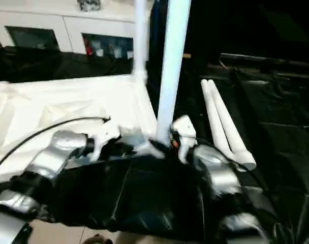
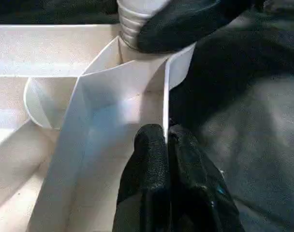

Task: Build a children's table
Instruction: Rotate leg to tighten

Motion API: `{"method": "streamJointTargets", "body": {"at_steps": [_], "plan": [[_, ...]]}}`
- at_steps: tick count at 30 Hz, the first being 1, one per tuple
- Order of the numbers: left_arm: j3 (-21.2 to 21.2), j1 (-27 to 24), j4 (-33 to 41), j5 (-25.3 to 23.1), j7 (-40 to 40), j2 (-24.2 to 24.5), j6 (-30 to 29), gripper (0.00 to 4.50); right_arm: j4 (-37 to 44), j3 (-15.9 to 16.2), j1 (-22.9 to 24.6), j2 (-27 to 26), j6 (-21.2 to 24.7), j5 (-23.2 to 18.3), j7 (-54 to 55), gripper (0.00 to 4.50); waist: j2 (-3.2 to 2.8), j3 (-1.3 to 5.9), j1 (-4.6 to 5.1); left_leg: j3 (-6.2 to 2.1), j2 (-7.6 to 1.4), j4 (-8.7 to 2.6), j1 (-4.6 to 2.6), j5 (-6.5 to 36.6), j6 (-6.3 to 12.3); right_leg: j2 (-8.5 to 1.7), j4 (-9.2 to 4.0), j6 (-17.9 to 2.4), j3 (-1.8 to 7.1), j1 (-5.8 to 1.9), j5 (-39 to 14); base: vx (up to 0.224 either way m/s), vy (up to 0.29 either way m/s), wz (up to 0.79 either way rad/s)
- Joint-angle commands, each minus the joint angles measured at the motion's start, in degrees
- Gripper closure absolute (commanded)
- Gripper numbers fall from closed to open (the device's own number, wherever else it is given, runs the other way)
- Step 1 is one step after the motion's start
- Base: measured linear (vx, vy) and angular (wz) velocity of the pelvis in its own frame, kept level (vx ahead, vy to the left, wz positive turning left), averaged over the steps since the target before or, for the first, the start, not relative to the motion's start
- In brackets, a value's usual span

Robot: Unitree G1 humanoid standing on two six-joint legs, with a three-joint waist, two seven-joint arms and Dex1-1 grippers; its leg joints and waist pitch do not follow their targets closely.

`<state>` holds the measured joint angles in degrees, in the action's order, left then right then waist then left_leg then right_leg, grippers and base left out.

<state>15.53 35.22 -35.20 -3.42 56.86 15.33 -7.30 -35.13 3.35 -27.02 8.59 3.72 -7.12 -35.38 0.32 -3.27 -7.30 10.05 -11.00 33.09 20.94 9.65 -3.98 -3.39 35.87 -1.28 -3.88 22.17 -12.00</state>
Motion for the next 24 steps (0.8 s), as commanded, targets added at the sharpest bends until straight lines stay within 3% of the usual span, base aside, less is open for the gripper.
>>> {"method": "streamJointTargets", "body": {"at_steps": [1, 3, 7, 8, 11, 16, 20, 21, 24], "plan": [[0.05, 2.84, 0.40, -0.01, -4.45, -3.51, -0.35, 4.50, -4.23, 2.10, -0.47, -3.33, 1.03, 1.54, 5.07, 1.80, 0.06, 3.48, 0.11, -1.08, -2.60, -4.06, -0.87, 13.30, -0.60, -5.64, -5.43, -9.73, 3.19, -1.97, -15.81, 0.000, 0.000, 0.00], [-0.03, 4.35, -1.15, -1.36, -9.16, -5.82, -1.49, 4.50, -7.37, 0.78, -2.60, -6.63, 0.87, 2.67, 12.53, 1.80, -0.09, 3.63, 0.29, -1.06, -2.53, -4.00, -0.65, 11.69, -0.42, -5.51, -4.98, -10.32, 3.22, -2.11, -12.01, 0.000, 0.000, 0.00], [-0.05, 5.67, -2.61, -2.19, -13.15, -8.19, -2.16, 4.50, -9.86, 0.66, -4.16, -9.05, -1.14, 4.03, 16.73, 1.80, -0.07, 3.86, 0.32, -0.94, -2.48, -3.77, -0.58, 10.08, 0.08, -5.59, -4.67, -10.95, 3.22, -2.38, -7.70, 0.000, 0.000, 0.00], [-0.02, 5.69, -2.62, -2.18, -13.16, -8.28, -2.10, 4.50, -9.88, 0.66, -4.18, -9.14, -1.24, 3.97, 16.65, 1.24, -0.08, 3.89, 0.31, -0.92, -2.47, -3.74, -0.55, 9.66, 0.47, -5.48, -4.54, -11.05, 3.19, -2.45, -6.28, 0.000, 0.000, 0.00], [0.33, 5.66, -2.78, -2.34, -12.91, -8.94, -1.29, 4.50, -10.58, 0.18, -4.72, -9.99, -2.50, 3.27, 15.54, 1.08, -0.08, 3.81, 0.21, -0.87, -2.47, -3.74, -0.51, 10.35, 1.00, -5.55, -4.62, -11.18, 3.20, -2.52, -6.01, 0.000, 0.000, 0.00], [1.31, 3.41, -0.61, -1.30, -6.77, -6.21, 1.70, 4.50, -8.75, 1.65, -4.02, -6.83, -3.90, 3.67, 8.73, 0.75, -0.09, 3.78, 0.27, -0.95, -2.51, -3.83, -0.49, 11.53, 1.14, -5.60, -4.83, -10.72, 3.22, -2.64, -7.93, 0.000, 0.000, 0.00], [2.20, 1.37, 1.94, -0.04, -0.16, -3.21, 3.57, 4.50, -5.69, 3.72, -2.43, -2.85, -5.50, 3.04, -0.21, 0.75, 0.06, 3.93, 0.41, -0.90, -2.54, -3.58, -0.18, 9.11, 2.50, -5.51, -4.25, -11.57, 3.16, -2.96, -2.99, 0.000, 0.000, 0.00], [2.83, 0.13, 3.35, 0.88, 4.62, -0.86, 4.82, 4.50, -4.12, 4.93, -1.60, -0.07, -7.20, 3.05, -5.59, 0.75, 0.05, 3.97, 0.35, -0.87, -2.51, -3.45, -0.25, 8.96, 3.03, -5.54, -4.18, -11.98, 3.13, -2.93, -2.48, 0.000, 0.000, 0.00], [2.81, -0.48, 4.07, 1.72, 7.62, 0.91, 5.64, 4.50, -2.49, 5.32, -1.00, 2.20, -7.16, 1.76, -11.24, 0.75, -0.01, 3.88, 0.39, -0.80, -2.65, -3.48, -0.27, 9.14, 3.54, -5.38, -4.13, -12.53, 3.08, -2.87, -2.45, 0.000, 0.000, 0.00]]}}
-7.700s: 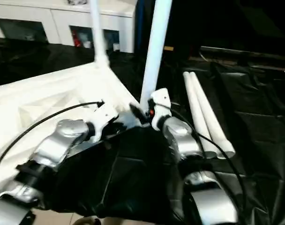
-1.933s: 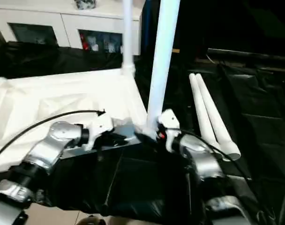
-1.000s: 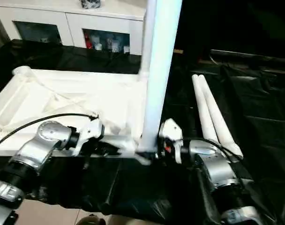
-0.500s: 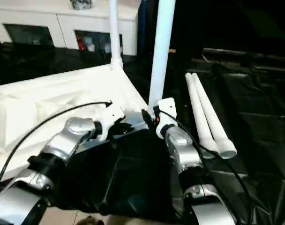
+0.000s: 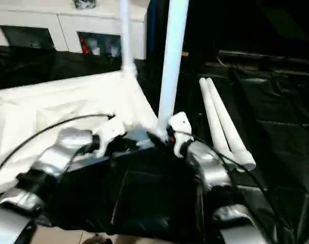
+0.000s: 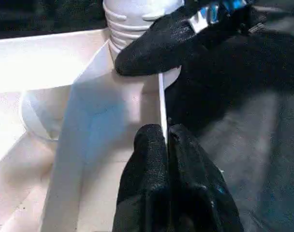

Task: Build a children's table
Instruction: Rotate leg to tighten

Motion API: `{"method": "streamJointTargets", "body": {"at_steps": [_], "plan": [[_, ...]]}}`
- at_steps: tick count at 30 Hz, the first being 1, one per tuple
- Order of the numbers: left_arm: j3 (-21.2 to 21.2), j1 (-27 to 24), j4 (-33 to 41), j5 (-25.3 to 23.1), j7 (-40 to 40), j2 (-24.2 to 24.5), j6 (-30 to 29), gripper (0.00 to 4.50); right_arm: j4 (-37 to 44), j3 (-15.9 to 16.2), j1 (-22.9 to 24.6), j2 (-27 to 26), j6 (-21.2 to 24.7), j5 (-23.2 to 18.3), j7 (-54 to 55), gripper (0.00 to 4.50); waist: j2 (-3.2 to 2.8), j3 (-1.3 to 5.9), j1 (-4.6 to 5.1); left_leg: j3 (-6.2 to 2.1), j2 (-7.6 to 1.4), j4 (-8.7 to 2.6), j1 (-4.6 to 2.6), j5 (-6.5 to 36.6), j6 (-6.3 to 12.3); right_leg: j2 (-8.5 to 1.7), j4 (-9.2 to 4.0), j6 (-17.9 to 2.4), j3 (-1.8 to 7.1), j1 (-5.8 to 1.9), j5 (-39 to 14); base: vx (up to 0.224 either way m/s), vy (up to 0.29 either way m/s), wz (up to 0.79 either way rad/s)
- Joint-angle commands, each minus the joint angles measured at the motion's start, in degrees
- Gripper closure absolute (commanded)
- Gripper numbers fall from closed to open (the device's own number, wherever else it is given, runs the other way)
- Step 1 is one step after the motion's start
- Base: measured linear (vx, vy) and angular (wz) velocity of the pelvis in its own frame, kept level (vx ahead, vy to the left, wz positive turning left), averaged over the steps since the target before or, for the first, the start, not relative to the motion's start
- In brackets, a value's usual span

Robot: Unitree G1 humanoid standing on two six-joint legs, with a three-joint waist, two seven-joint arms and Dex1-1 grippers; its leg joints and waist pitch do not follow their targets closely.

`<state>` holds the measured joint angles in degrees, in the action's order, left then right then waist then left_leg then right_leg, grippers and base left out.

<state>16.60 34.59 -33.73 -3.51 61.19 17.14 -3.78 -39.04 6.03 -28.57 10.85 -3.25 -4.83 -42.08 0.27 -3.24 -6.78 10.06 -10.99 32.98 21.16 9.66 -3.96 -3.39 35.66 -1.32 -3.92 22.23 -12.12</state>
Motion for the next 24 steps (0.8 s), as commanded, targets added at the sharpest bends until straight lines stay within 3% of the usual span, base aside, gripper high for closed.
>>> {"method": "streamJointTargets", "body": {"at_steps": [1, 4, 11, 24], "plan": [[1.67, 0.16, 2.59, 1.95, 3.68, -0.72, 2.15, 4.50, 1.62, 2.64, 0.60, 0.24, -0.17, -0.69, -5.41, 0.75, -0.05, 3.75, -0.22, -0.73, -2.75, -3.41, -0.59, 9.98, 3.58, -5.33, -4.05, -12.68, 3.07, -2.74, -3.47, 0.000, 0.000, 0.00], [0.98, 0.21, 2.34, 2.95, 7.00, 0.94, 2.92, 4.50, 4.39, 3.28, 1.57, 3.39, 0.35, -2.21, -13.34, 0.75, -0.04, 3.68, -0.66, -0.70, -2.87, -3.44, -0.66, 11.14, 3.26, -5.40, -4.23, -12.59, 3.11, -2.76, -6.05, 0.000, 0.000, 0.00], [0.61, -0.53, 3.45, 4.96, 14.15, 5.19, 3.46, 4.50, 12.54, 6.28, 4.97, 9.85, 4.31, -5.87, -27.43, 0.75, 0.11, 3.79, -1.93, -0.70, -2.99, -3.29, -0.62, 9.94, 4.08, -5.31, -3.95, -12.28, 3.08, -2.58, -4.92, 0.000, 0.000, 0.00], [1.21, -1.58, 3.04, 4.54, 16.55, 6.88, 4.64, 4.50, 19.33, 9.57, 9.84, 11.09, 7.71, -6.52, -31.56, 1.67, 0.16, 3.69, -2.69, -0.84, -3.02, -3.54, -0.86, 11.75, 2.51, -5.56, -4.46, -11.25, 3.13, -2.35, -9.77, 0.000, 0.000, 0.00]]}}
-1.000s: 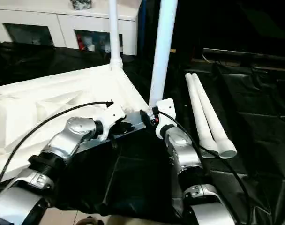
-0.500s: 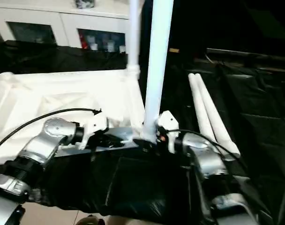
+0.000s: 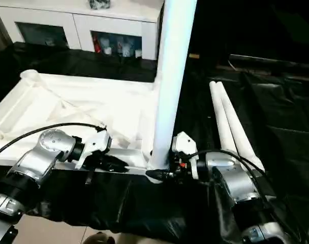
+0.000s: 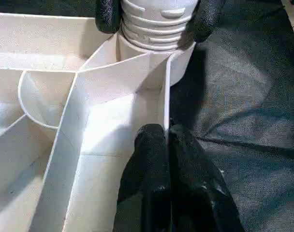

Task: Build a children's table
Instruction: Rotate leg to tighten

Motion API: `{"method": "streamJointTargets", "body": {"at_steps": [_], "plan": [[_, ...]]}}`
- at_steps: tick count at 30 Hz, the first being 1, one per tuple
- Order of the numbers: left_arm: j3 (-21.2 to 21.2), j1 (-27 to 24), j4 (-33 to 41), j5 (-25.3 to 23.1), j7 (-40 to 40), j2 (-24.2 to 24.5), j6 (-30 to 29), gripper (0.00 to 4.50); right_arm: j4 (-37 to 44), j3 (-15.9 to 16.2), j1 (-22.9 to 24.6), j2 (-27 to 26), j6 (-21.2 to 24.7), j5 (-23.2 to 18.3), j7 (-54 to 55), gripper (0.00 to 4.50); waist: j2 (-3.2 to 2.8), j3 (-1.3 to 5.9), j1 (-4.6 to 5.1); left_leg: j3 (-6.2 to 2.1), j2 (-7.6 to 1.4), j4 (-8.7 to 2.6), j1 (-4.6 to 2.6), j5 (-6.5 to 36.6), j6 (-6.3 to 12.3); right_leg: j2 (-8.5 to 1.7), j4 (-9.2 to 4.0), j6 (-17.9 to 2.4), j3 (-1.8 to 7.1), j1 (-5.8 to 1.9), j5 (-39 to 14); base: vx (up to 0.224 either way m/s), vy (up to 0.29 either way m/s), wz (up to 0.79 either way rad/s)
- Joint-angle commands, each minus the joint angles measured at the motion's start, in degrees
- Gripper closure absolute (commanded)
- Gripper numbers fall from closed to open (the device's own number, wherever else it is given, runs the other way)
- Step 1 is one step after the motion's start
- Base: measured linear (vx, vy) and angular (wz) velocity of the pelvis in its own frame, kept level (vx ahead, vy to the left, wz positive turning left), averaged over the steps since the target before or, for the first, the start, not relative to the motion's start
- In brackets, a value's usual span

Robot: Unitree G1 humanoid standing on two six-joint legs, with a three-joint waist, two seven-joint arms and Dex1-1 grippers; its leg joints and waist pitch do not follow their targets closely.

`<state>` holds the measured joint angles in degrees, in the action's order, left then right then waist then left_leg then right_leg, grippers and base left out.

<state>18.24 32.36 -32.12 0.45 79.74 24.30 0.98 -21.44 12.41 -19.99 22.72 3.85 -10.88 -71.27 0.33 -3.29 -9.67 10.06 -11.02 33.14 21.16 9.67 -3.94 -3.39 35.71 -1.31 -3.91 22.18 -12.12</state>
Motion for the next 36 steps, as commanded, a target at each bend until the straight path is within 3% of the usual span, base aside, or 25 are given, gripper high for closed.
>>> {"method": "streamJointTargets", "body": {"at_steps": [1, 6, 7, 8, 9, 12, 14, 15, 17, 18, 20, 21, 22, 23, 26, 28, 33, 36], "plan": [[-0.49, 0.59, 1.45, 0.54, -2.35, -0.51, -0.17, 4.50, 1.83, 3.16, 1.46, -1.04, 0.73, -0.53, -2.08, 1.71, 0.10, 3.80, 0.19, -0.83, -2.99, -3.66, -0.86, 11.53, 2.49, -5.55, -4.46, -11.31, 3.13, -2.32, -9.38, 0.000, 0.000, 0.00], [-1.47, 1.15, 0.85, -0.02, -7.34, -3.24, -1.43, 4.50, 0.02, 1.08, 1.27, -4.71, 1.43, -0.36, 4.68, 1.76, 0.14, 3.77, 0.27, -0.84, -2.93, -3.68, -0.80, 10.97, 2.31, -5.59, -4.36, -11.51, 3.16, -2.26, -8.57, 0.000, 0.000, 0.00], [-1.69, 1.62, 0.31, -0.64, -9.96, -4.45, -1.96, 4.50, -2.03, 0.02, 0.46, -6.53, 0.82, 0.63, 9.18, 1.77, 0.23, 3.57, 0.59, -0.83, -2.79, -3.81, -0.94, 12.57, 1.64, -5.67, -4.79, -11.10, 3.15, -2.11, -11.75, 0.000, 0.000, 0.00], [-1.84, 2.08, -0.24, -1.28, -12.37, -5.50, -2.36, 4.50, -3.85, -0.85, -0.31, -8.01, 0.68, 1.29, 12.71, 1.77, 0.23, 3.57, 0.59, -0.83, -2.79, -3.81, -0.94, 12.57, 1.64, -5.67, -4.79, -11.10, 3.15, -2.11, -11.75, 0.000, 0.000, 0.00], [-1.97, 2.46, -0.65, -1.65, -14.18, -6.40, -2.68, 4.50, -5.35, -1.38, -0.96, -9.18, 0.17, 2.04, 15.62, 1.77, 0.26, 3.44, 0.97, -1.10, -2.70, -4.08, -1.01, 14.16, 0.45, -5.89, -5.18, -10.25, 3.06, -2.28, -16.42, 0.000, 0.000, 0.00], [-2.31, 3.14, -1.31, -2.11, -17.41, -8.19, -3.42, 4.50, -8.12, -2.20, -2.26, -11.25, -0.01, 3.57, 21.32, 1.78, 0.24, 3.31, 1.73, -1.08, -2.57, -4.14, -1.04, 14.72, -0.24, -5.84, -5.51, -9.39, 3.17, -2.07, -18.90, 0.000, 0.000, 0.00], [-2.54, 3.56, -1.68, -2.29, -19.21, -9.25, -3.87, 4.50, -9.74, -2.48, -3.06, -12.40, -0.31, 4.66, 24.72, 1.78, 0.21, 3.40, 1.88, -1.16, -2.66, -4.16, -1.04, 14.56, -0.18, -5.80, -5.49, -8.96, 3.21, -2.14, -18.55, 0.000, 0.000, 0.00], [-2.74, 4.73, -2.03, -3.24, -24.63, -12.61, -5.63, 4.50, -15.06, -3.84, -5.97, -16.24, -0.66, 6.71, 35.19, 1.78, 0.14, 3.36, 2.09, -1.08, -2.63, -4.17, -1.06, 14.58, -0.19, -5.77, -5.48, -9.18, 3.31, -1.97, -17.78, 0.000, 0.000, 0.00], [-2.74, 4.73, -2.03, -3.24, -24.63, -12.61, -5.63, 4.50, -15.06, -3.84, -5.97, -16.24, -0.66, 6.71, 35.19, 1.78, 0.18, 3.50, 2.35, -1.18, -2.48, -4.20, -1.07, 13.98, -0.72, -5.72, -5.44, -9.41, 3.16, -2.14, -17.45, 0.000, 0.000, 0.00], [-2.73, 5.35, -2.31, -4.05, -27.44, -14.05, -6.41, 4.50, -17.36, -4.64, -7.41, -17.98, -0.14, 7.40, 40.22, 1.78, 0.16, 3.57, 2.28, -1.06, -2.57, -4.04, -1.13, 13.42, -0.22, -5.73, -5.36, -9.52, 3.31, -2.14, -15.68, 0.000, 0.000, 0.00], [-2.73, 5.35, -2.31, -4.05, -27.44, -14.05, -6.41, 4.50, -17.36, -4.64, -7.41, -17.98, -0.14, 7.40, 40.22, 1.78, 0.01, 3.56, 2.52, -1.03, -2.59, -4.10, -1.02, 12.91, -0.01, -5.62, -5.14, -10.00, 3.36, -2.03, -13.80, 0.000, 0.000, 0.00], [-2.73, 6.66, -3.21, -5.99, -33.83, -17.02, -7.81, 4.50, -21.90, -6.12, -10.58, -21.34, 0.01, 8.51, 48.86, 1.78, 0.04, 3.73, 2.62, -0.96, -2.54, -4.00, -0.96, 11.94, 0.17, -5.55, -4.96, -10.10, 3.33, -2.12, -12.04, 0.000, 0.000, 0.00], [-2.73, 6.66, -3.21, -5.99, -33.83, -17.02, -7.81, 4.50, -21.90, -6.12, -10.58, -21.34, 0.01, 8.51, 48.86, 1.78, -0.09, 3.67, 2.82, -1.00, -2.53, -4.05, -1.02, 11.99, -0.18, -5.52, -4.90, -10.41, 3.29, -1.99, -12.06, 0.000, 0.000, 0.00], [-2.71, 6.91, -3.24, -6.64, -35.81, -18.18, -8.16, 4.50, -23.57, -6.63, -11.69, -22.43, -0.95, 8.84, 50.94, 1.22, 0.01, 3.83, 2.78, -1.05, -2.41, -4.01, -0.96, 11.76, -0.43, -5.55, -4.85, -10.31, 3.15, -2.34, -11.98, 0.000, 0.000, 0.00], [-2.40, 6.70, -2.94, -6.88, -36.10, -18.79, -7.73, 4.50, -24.40, -7.21, -12.37, -23.18, -1.57, 8.27, 50.81, 1.02, 0.01, 3.98, 2.84, -0.93, -2.38, -3.77, -0.61, 9.76, 0.80, -5.51, -4.52, -10.71, 3.22, -2.59, -7.18, 0.000, 0.000, 0.00], [-1.63, 5.59, -1.87, -6.84, -34.14, -18.35, -5.95, 4.50, -24.63, -7.27, -12.73, -23.21, -2.48, 8.05, 49.04, 0.63, -0.07, 3.92, 2.80, -0.91, -2.44, -3.78, -0.66, 9.82, 1.49, -5.52, -4.50, -10.94, 3.19, -2.55, -5.90, 0.000, 0.000, 0.00], [-0.95, 3.56, 0.38, -5.58, -28.46, -15.74, -3.88, 4.50, -23.86, -5.67, -12.15, -20.65, -4.42, 8.63, 43.24, 0.63, -0.12, 3.77, 3.01, -0.91, -2.50, -3.91, -0.68, 11.65, 1.49, -5.54, -4.78, -10.74, 3.23, -2.58, -8.52, 0.000, 0.000, 0.00], [-0.55, 2.73, 1.05, -5.08, -25.12, -13.81, -3.10, 4.50, -22.43, -4.62, -11.19, -18.32, -5.42, 8.26, 37.91, 0.63, -0.18, 3.80, 3.00, -0.87, -2.53, -3.83, -0.61, 11.09, 1.87, -5.54, -4.67, -11.01, 3.28, -2.62, -7.51, 0.000, 0.000, 0.00]]}}
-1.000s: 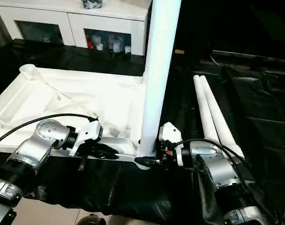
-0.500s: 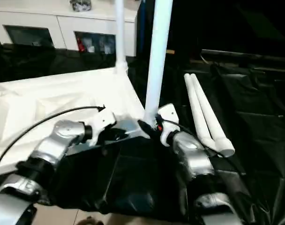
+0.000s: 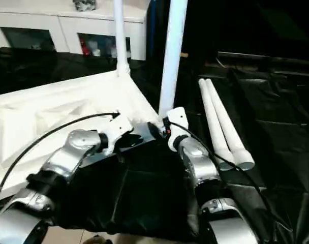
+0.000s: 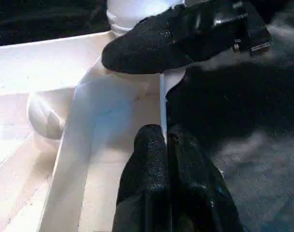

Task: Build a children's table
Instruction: Rotate leg to tighten

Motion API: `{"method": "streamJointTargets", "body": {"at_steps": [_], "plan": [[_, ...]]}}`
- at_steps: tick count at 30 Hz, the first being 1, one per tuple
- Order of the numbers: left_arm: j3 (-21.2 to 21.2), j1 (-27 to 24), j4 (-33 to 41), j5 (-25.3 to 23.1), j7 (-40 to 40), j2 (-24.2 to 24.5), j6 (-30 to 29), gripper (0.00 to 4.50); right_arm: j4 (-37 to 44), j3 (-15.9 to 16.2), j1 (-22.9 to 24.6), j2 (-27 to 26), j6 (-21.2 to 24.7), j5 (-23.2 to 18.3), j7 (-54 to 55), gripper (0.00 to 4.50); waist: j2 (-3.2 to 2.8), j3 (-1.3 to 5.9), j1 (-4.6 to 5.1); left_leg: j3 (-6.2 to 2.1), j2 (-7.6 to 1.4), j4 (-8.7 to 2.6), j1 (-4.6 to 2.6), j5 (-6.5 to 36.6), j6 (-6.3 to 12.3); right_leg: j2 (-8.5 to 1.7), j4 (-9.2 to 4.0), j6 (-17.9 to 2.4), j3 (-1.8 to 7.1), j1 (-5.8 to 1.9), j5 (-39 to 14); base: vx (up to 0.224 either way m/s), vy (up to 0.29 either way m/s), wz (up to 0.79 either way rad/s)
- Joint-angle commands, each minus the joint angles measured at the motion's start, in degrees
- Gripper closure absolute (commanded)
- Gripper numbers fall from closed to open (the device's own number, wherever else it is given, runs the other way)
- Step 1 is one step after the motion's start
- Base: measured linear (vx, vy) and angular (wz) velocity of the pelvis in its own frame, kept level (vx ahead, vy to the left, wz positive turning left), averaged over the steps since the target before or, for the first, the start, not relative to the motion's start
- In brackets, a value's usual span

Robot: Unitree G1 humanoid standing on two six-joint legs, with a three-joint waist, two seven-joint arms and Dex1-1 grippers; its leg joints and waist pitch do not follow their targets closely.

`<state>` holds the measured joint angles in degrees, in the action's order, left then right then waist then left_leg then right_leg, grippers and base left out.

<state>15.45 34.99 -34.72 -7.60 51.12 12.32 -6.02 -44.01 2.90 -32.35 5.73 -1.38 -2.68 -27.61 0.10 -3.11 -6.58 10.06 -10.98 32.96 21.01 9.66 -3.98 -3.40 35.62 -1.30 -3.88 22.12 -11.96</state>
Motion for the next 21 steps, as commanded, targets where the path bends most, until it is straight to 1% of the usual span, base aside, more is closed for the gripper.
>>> {"method": "streamJointTargets", "body": {"at_steps": [1, 2, 3, 4, 5, 6, 7, 9, 10, 11, 13, 14, 15, 16, 18, 19, 20, 21], "plan": [[2.38, -0.19, 3.90, 3.05, 4.72, -0.92, 4.21, 4.50, 0.93, 5.37, 1.70, -0.11, -0.88, 0.01, -8.40, 0.63, 0.04, 3.62, -0.13, -0.90, -2.63, -3.64, -0.45, 10.99, 1.98, -5.58, -4.52, -11.19, 3.21, -2.62, -7.38, 0.000, 0.000, 0.00], [2.38, -0.19, 3.90, 3.05, 4.72, -0.92, 4.21, 4.50, 0.93, 5.37, 1.70, -0.11, -0.88, 0.01, -8.40, 0.63, -0.01, 3.66, -0.23, -0.93, -2.69, -3.64, -0.51, 11.05, 2.06, -5.55, -4.48, -11.28, 3.17, -2.64, -7.08, 0.000, 0.000, 0.00], [2.38, -0.56, 4.21, 3.58, 6.69, 0.19, 4.61, 4.50, 2.37, 5.90, 2.54, 1.58, -1.36, -0.38, -11.86, 0.63, -0.05, 3.64, -0.15, -0.85, -2.71, -3.65, -0.58, 11.05, 2.18, -5.47, -4.45, -11.64, 3.20, -2.48, -6.57, 0.000, 0.000, 0.00], [2.38, -0.56, 4.21, 3.58, 6.69, 0.19, 4.61, 4.50, 2.37, 5.90, 2.54, 1.58, -1.36, -0.38, -11.86, 0.63, -0.12, 3.61, -0.22, -0.87, -2.62, -3.62, -0.58, 11.25, 2.24, -5.40, -4.47, -11.70, 3.15, -2.54, -6.68, 0.000, 0.000, 0.00], [2.27, -0.81, 4.42, 4.27, 8.95, 1.47, 5.00, 4.50, 4.21, 6.38, 3.52, 3.60, -1.76, -1.24, -16.18, 0.63, -0.01, 3.53, -0.23, -0.83, -2.70, -3.67, -0.57, 11.89, 2.41, -5.39, -4.54, -11.65, 3.17, -2.59, -7.06, 0.000, 0.000, 0.00], [2.05, -1.01, 4.57, 5.10, 11.97, 3.14, 5.61, 4.50, 6.65, 6.85, 4.78, 6.22, -2.14, -2.39, -22.08, 0.63, -0.04, 3.57, -0.47, -0.79, -2.78, -3.60, -0.61, 12.05, 2.69, -5.37, -4.52, -11.55, 3.18, -2.58, -7.01, 0.000, 0.000, 0.00], [2.03, -1.03, 4.58, 5.17, 12.22, 3.28, 5.66, 4.50, 6.86, 6.89, 4.89, 6.44, -2.17, -2.49, -22.59, 0.63, -0.01, 3.57, -0.60, -0.83, -2.75, -3.58, -0.51, 11.96, 2.88, -5.34, -4.48, -11.52, 3.10, -2.73, -6.90, 0.000, 0.000, 0.00], [1.78, -1.19, 4.83, 5.62, 14.57, 4.54, 6.14, 4.50, 9.48, 7.50, 6.13, 8.48, -1.63, -3.75, -28.27, 0.63, 0.01, 3.64, -1.05, -0.72, -2.86, -3.45, -0.50, 11.37, 3.61, -5.30, -4.39, -11.64, 3.08, -2.65, -6.16, 0.000, 0.000, 0.00], [1.65, -1.25, 4.87, 5.85, 15.93, 5.34, 6.47, 4.50, 11.52, 8.27, 7.08, 9.88, -0.67, -4.58, -31.85, 0.63, 0.07, 3.62, -1.06, -0.72, -2.89, -3.46, -0.48, 11.22, 3.72, -5.33, -4.33, -11.82, 3.06, -2.62, -6.14, 0.000, 0.000, 0.00], [1.58, -1.27, 4.88, 5.97, 16.67, 5.78, 6.64, 4.50, 12.64, 8.70, 7.61, 10.65, -0.12, -5.04, -33.79, 0.63, 0.06, 3.65, -1.44, -0.71, -2.89, -3.38, -0.51, 11.02, 3.98, -5.33, -4.41, -11.77, 3.04, -2.66, -6.35, 0.000, 0.000, 0.00], [1.43, -1.30, 4.77, 6.37, 18.35, 6.91, 7.04, 4.50, 15.52, 9.89, 9.00, 12.48, 1.12, -6.16, -37.73, 0.63, 0.08, 3.64, -1.75, -0.75, -2.93, -3.41, -0.58, 10.81, 4.07, -5.26, -4.32, -11.85, 2.99, -2.56, -6.46, 0.000, 0.000, 0.00], [1.39, -1.30, 4.71, 6.56, 18.94, 7.34, 7.17, 4.50, 16.47, 10.25, 9.48, 13.07, 1.49, -6.55, -38.92, 0.63, 0.05, 3.61, -1.79, -0.75, -3.02, -3.47, -0.57, 11.12, 4.00, -5.35, -4.34, -12.02, 3.00, -2.43, -6.98, 0.000, 0.000, 0.00], [1.33, -1.39, 4.79, 7.09, 20.17, 7.95, 7.16, 4.50, 17.87, 10.74, 10.16, 13.88, 2.22, -7.19, -40.49, 0.63, 0.06, 3.63, -1.89, -0.75, -2.99, -3.50, -0.63, 11.42, 3.79, -5.40, -4.47, -11.93, 2.99, -2.46, -7.78, 0.000, 0.000, 0.00], [1.31, -1.42, 4.84, 7.49, 21.20, 8.41, 7.08, 4.50, 18.96, 11.09, 10.69, 14.57, 2.92, -7.76, -41.82, 0.88, 0.30, 3.61, -1.93, -0.71, -2.99, -3.47, -0.63, 11.41, 3.80, -5.40, -4.52, -11.76, 3.02, -2.45, -7.98, 0.000, 0.000, 0.00], [1.34, -1.51, 4.93, 7.98, 22.32, 8.87, 7.23, 4.50, 20.11, 11.39, 11.25, 15.25, 3.82, -8.32, -43.22, 0.96, 0.21, 3.65, -2.11, -0.78, -3.02, -3.51, -0.55, 10.67, 3.88, -5.41, -4.34, -11.84, 2.98, -2.46, -7.68, 0.000, 0.000, 0.00], [1.41, -1.82, 5.27, 8.70, 24.37, 9.76, 7.20, 4.50, 22.27, 11.94, 12.33, 16.38, 5.46, -9.00, -45.62, 0.98, 0.23, 3.64, -2.10, -0.76, -2.97, -3.50, -0.52, 10.69, 3.89, -5.38, -4.39, -11.83, 2.97, -2.46, -7.72, 0.000, 0.000, 0.00], [1.41, -1.82, 5.27, 8.70, 24.37, 9.76, 7.20, 4.50, 22.27, 11.94, 12.33, 16.38, 5.46, -9.00, -45.62, 1.07, 0.18, 3.64, -2.20, -0.75, -3.03, -3.49, -0.68, 10.81, 3.86, -5.37, -4.46, -11.77, 2.99, -2.42, -7.85, 0.000, 0.000, 0.00], [1.40, -2.11, 5.45, 9.04, 25.78, 10.32, 7.37, 4.50, 23.94, 12.27, 13.14, 17.07, 6.71, -9.26, -47.11, 1.19, 0.15, 3.68, -2.38, -0.74, -3.05, -3.45, -0.64, 10.64, 4.04, -5.37, -4.41, -11.79, 3.00, -2.37, -7.54, 0.000, 0.000, 0.00]]}}
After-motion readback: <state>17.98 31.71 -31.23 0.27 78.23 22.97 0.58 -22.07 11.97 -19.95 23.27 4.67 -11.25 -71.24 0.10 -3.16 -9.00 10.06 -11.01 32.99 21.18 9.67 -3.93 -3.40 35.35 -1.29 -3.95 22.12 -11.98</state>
